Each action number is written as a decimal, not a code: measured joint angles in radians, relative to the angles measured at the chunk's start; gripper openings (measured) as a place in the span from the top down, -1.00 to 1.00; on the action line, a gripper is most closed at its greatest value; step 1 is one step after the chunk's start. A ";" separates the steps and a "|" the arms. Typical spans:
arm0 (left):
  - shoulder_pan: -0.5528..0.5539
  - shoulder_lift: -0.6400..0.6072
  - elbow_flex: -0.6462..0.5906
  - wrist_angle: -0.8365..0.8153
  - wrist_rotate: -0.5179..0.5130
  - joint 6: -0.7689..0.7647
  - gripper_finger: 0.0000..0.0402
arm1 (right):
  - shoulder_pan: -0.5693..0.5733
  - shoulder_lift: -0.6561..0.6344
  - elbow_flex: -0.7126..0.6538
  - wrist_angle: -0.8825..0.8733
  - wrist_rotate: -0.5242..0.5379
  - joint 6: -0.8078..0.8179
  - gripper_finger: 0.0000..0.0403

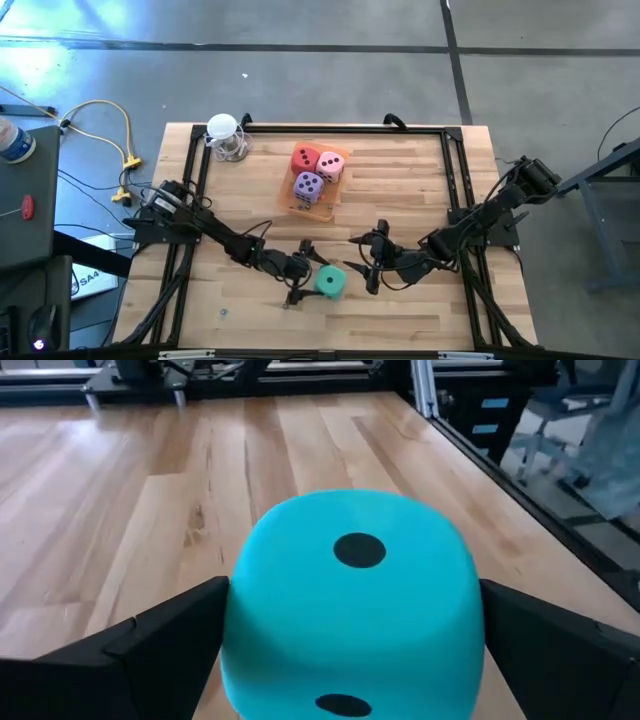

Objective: Pick & Place Dice
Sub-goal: Put the big blue die into the orange bin

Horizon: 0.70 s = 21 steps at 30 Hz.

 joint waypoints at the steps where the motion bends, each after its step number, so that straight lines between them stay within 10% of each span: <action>1: 0.000 0.012 0.000 0.015 0.000 0.000 -0.99 | 0.000 0.000 0.000 0.000 0.000 -0.002 -0.35; 21: 0.002 0.035 -0.004 0.079 0.012 -0.023 -0.63 | 0.000 0.000 0.000 -0.005 0.000 0.001 -0.35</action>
